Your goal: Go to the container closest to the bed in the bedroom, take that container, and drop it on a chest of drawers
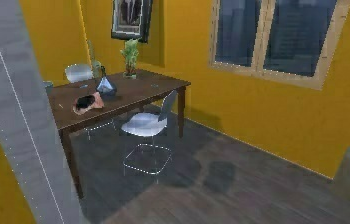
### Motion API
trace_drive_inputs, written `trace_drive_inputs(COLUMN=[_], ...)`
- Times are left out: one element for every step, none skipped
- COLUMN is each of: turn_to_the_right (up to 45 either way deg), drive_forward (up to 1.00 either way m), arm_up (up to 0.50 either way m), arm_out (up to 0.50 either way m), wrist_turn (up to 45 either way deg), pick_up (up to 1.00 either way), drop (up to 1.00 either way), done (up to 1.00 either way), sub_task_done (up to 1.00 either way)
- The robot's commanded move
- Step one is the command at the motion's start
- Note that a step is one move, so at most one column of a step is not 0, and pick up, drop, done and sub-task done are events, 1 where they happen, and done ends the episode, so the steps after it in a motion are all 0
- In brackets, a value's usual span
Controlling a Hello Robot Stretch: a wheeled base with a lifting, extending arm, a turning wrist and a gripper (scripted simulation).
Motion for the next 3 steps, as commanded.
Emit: trace_drive_inputs(turn_to_the_right=[24.0,0.0,15.0], drive_forward=[0.0,0.3,0.0], arm_up=[0.0,0.0,0.0], arm_out=[0.0,0.0,0.0], wrist_turn=[0.0,0.0,0.0], pick_up=[0.0,0.0,0.0], drop=[0.0,0.0,0.0], done=[0.0,0.0,0.0], sub_task_done=[0.0,0.0,0.0])
